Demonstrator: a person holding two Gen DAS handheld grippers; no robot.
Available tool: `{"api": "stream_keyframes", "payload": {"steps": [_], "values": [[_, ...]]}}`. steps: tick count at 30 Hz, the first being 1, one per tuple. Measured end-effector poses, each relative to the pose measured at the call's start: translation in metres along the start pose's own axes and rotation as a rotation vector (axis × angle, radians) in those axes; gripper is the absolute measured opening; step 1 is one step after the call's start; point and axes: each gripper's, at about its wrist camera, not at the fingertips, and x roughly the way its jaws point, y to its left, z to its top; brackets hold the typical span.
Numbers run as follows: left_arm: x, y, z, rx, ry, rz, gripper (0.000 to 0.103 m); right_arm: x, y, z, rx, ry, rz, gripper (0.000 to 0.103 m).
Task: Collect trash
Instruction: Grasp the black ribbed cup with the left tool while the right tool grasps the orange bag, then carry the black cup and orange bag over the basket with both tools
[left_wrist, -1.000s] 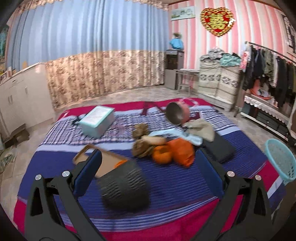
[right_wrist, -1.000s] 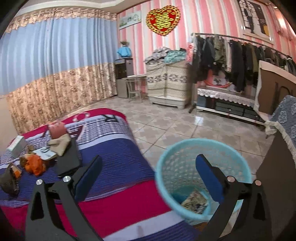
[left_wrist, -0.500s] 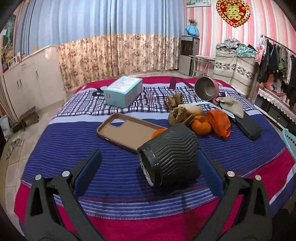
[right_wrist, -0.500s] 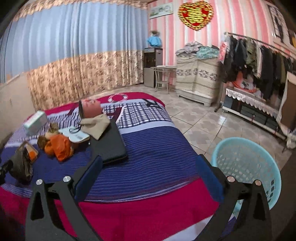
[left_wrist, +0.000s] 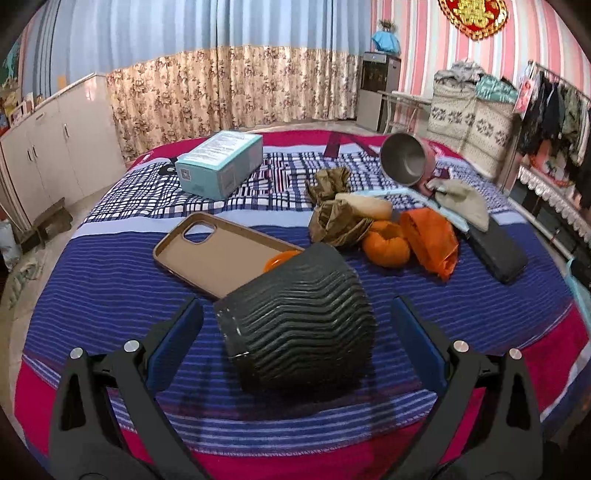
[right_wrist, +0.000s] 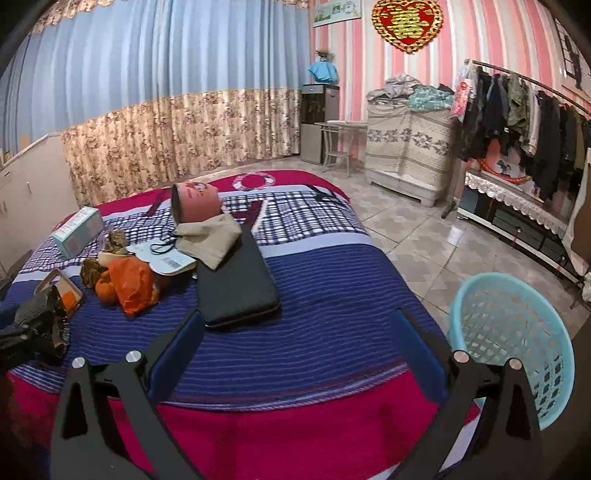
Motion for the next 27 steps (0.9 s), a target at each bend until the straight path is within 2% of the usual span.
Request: {"api": "stream_keyframes", "payload": {"steps": [2,4,7,14,16,20,22,25,27], "values": [[0.005,-0.002,-0.002,0.017,0.019,0.012,0.097,0.003,0.009,0.004,-0.021,0.006,0.027,0.098],[0.007,0.003,-0.005,0.016,0.043,-0.009,0.086,0.007,0.019,0.007,-0.046,0.011,0.049,0.098],[0.004,0.009,-0.004,0.012,0.040,-0.026,0.086,0.014,0.042,0.011,-0.098,0.024,0.111,0.098],[-0.013,0.035,0.003,0.033,-0.018,-0.012,0.086,0.051,0.099,0.009,-0.174,0.103,0.228,0.096],[-0.014,0.049,0.008,0.015,-0.026,-0.002,0.086,0.063,0.115,0.009,-0.187,0.127,0.256,0.082],[-0.010,0.076,0.015,-0.031,-0.029,0.011,0.086,0.086,0.130,0.010,-0.180,0.175,0.291,0.067],[-0.010,0.085,0.018,-0.045,-0.032,0.025,0.086,0.094,0.134,0.011,-0.173,0.189,0.307,0.047],[-0.008,0.094,0.020,-0.065,-0.031,0.027,0.086,0.102,0.145,0.009,-0.193,0.224,0.342,0.025],[-0.010,0.095,0.021,-0.071,-0.036,0.028,0.086,0.096,0.146,0.007,-0.200,0.211,0.356,0.022]]}}
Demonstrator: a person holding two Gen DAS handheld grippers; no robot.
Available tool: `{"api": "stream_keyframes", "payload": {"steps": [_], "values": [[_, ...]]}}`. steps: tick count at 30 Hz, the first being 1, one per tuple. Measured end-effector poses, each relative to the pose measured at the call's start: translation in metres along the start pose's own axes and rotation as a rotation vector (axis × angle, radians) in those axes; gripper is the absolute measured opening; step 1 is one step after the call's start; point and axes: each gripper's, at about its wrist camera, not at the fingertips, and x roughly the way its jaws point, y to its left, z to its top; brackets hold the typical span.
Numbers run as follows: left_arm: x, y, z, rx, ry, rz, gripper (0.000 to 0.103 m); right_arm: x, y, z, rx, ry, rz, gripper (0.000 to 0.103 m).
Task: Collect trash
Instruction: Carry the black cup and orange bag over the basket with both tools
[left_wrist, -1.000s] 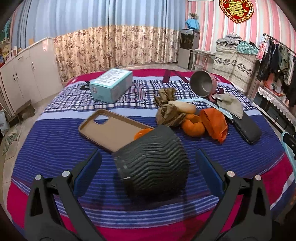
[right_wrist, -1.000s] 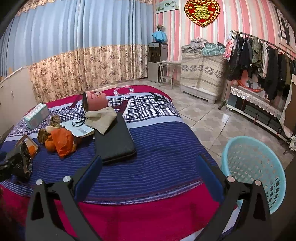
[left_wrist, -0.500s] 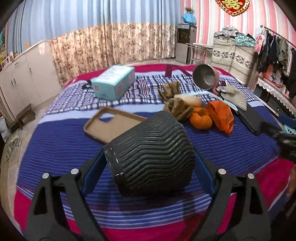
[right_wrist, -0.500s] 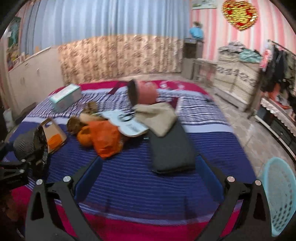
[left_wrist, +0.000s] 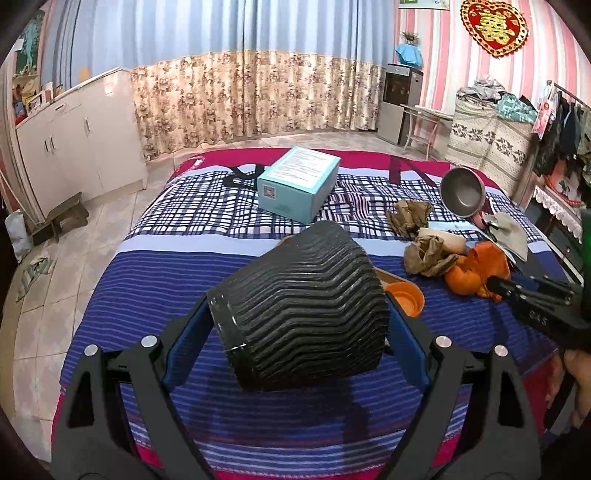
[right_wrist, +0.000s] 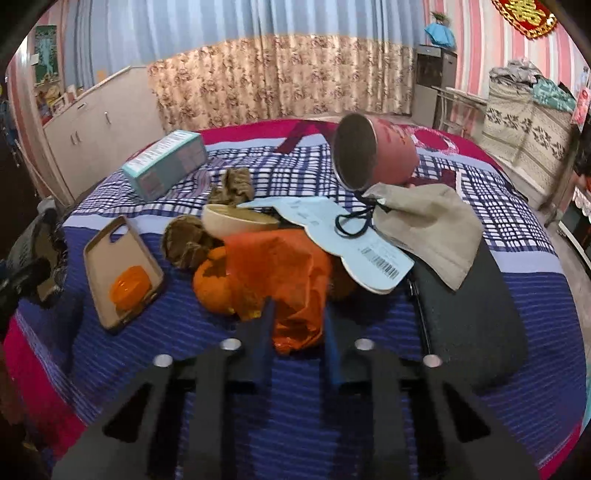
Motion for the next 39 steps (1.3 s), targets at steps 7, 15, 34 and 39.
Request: {"api": "stream_keyframes", "payload": {"steps": [7,15,34,39], "values": [[-0.009,-0.021,0.003,0.023,-0.028,-0.032,0.086,-0.065,-0.031,-0.022,0.068,-0.079,0.028,0.013],[-0.025,-0.068,0.006,0.080,-0.060,-0.100,0.086,-0.133,-0.085,-0.044,0.144,-0.174,-0.073,0.013],[-0.056,-0.243,0.023,0.253,-0.146,-0.308,0.086,-0.253,-0.239,-0.113,0.368,-0.327,-0.468,0.013],[-0.065,-0.296,0.014,0.298,-0.149,-0.386,0.086,-0.264,-0.264,-0.127,0.410,-0.329,-0.498,0.013]]}}
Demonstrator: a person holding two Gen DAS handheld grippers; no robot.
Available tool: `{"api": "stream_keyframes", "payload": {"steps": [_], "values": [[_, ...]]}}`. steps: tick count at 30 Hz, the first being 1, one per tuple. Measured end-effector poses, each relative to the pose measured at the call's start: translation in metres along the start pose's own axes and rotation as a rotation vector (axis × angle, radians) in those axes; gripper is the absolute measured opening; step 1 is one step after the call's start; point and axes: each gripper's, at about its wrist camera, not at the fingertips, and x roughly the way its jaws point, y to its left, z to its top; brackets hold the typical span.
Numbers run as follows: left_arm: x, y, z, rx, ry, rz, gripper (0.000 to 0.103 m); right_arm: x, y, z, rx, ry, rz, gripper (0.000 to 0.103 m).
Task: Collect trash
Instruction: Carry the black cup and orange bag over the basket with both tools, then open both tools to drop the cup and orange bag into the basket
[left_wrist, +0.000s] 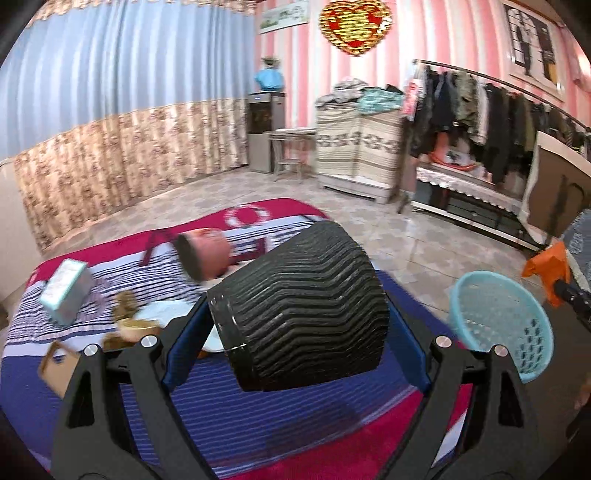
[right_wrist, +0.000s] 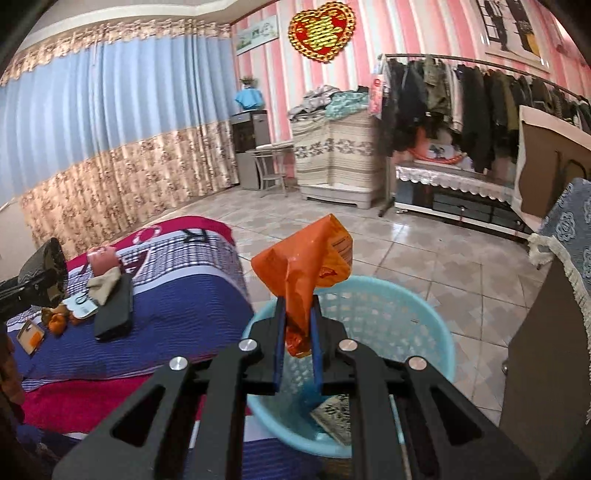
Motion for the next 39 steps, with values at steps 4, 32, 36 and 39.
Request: {"api": "stream_keyframes", "payload": {"steps": [4,32,36,39], "values": [[0.009,-0.038,0.003,0.037,-0.004,-0.047,0.086,0.002,-0.014,-0.001,0.019,0.008,-0.013,0.013],[0.104,-0.234,-0.004,0.286,0.113,-0.339,0.087,0.037,-0.073,-0.014,0.167,0.084,-0.135,0.012],[0.108,-0.232,-0.001,0.270,0.111,-0.333,0.096,0.038,-0.075,-0.015,0.171,0.088,-0.138,0.012],[0.110,-0.222,0.005,0.241,0.113,-0.313,0.097,0.040,-0.069,-0.015,0.157,0.093,-0.141,0.012]]}}
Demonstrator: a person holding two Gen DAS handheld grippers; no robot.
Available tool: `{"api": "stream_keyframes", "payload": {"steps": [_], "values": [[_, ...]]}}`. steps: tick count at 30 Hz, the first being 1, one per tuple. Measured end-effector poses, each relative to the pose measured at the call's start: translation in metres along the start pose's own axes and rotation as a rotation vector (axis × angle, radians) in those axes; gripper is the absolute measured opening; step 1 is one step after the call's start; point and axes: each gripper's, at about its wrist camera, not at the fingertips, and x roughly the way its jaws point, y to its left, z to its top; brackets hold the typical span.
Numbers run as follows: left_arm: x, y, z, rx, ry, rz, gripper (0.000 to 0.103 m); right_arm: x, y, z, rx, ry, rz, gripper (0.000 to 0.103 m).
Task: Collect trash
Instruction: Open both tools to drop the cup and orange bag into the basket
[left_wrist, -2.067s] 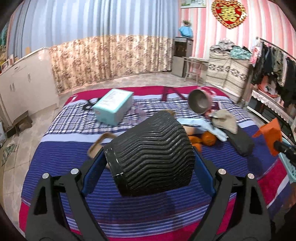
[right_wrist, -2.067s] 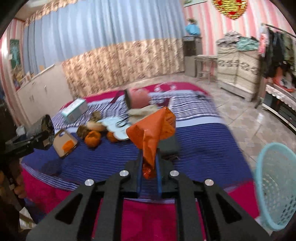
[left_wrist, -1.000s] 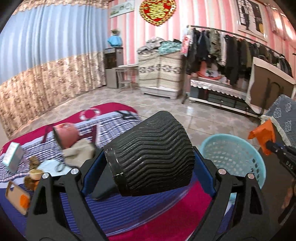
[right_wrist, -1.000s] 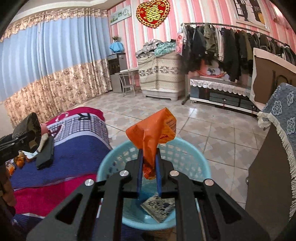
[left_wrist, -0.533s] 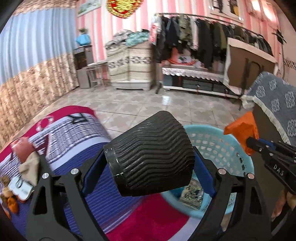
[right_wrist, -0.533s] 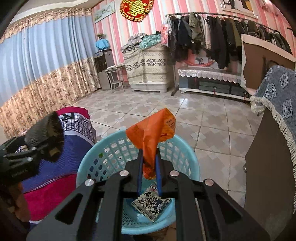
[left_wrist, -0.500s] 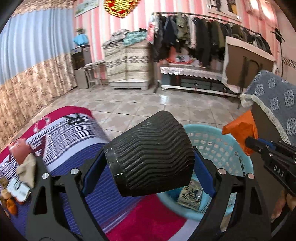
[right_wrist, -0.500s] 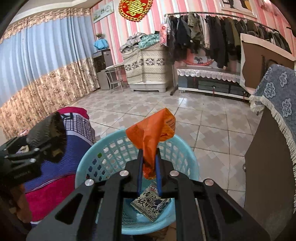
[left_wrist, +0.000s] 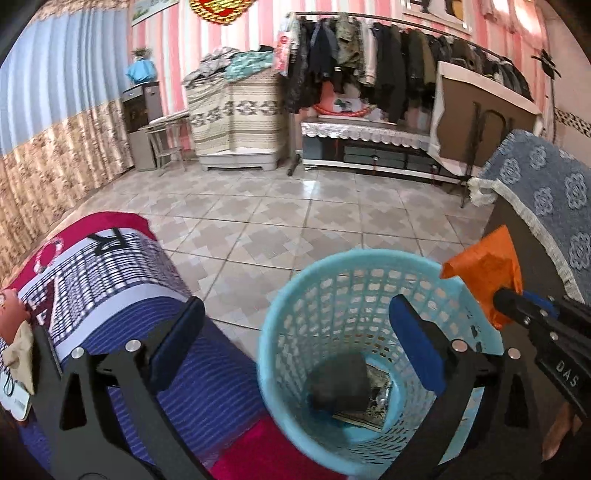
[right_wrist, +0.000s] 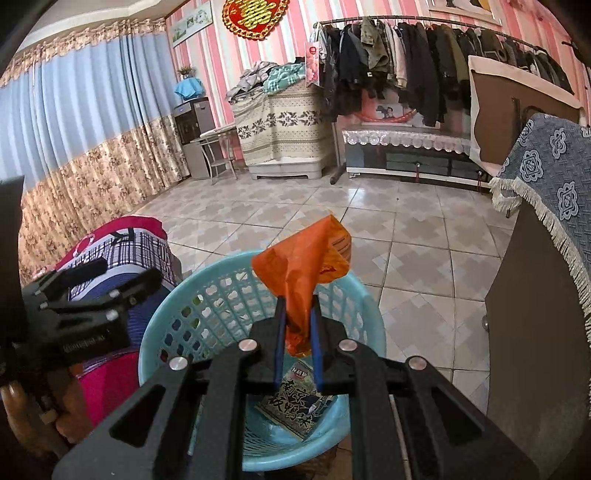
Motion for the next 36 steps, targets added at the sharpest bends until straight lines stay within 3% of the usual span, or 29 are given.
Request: {"api": "stream_keyframes", "payload": {"steps": [11,20,24,26,31,36], "values": [[-0.036,0.061,-0.001,-0.087,-0.068,0.152,0.097,0.007,0.025,0.001,-0.049,0.003,0.000,0.012],[-0.063,0.099,-0.013,-0.140,-0.085,0.211,0.097,0.012,0.048,0.003,-0.096,0.007,-0.004,0.014],[-0.079,0.115,-0.019,-0.166,-0.096,0.231,0.097,0.008,0.052,0.005,-0.087,-0.008,-0.006,0.046],[-0.085,0.122,-0.021,-0.179,-0.096,0.239,0.097,0.006,0.055,0.005,-0.091,-0.016,-0.006,0.051],[-0.104,0.141,-0.030,-0.208,-0.109,0.267,0.097,-0.005,0.064,0.009,-0.106,-0.062,-0.026,0.085],[-0.123,0.160,-0.041,-0.237,-0.120,0.298,0.097,-0.017,0.070,0.012,-0.105,-0.108,-0.031,0.092]]}}
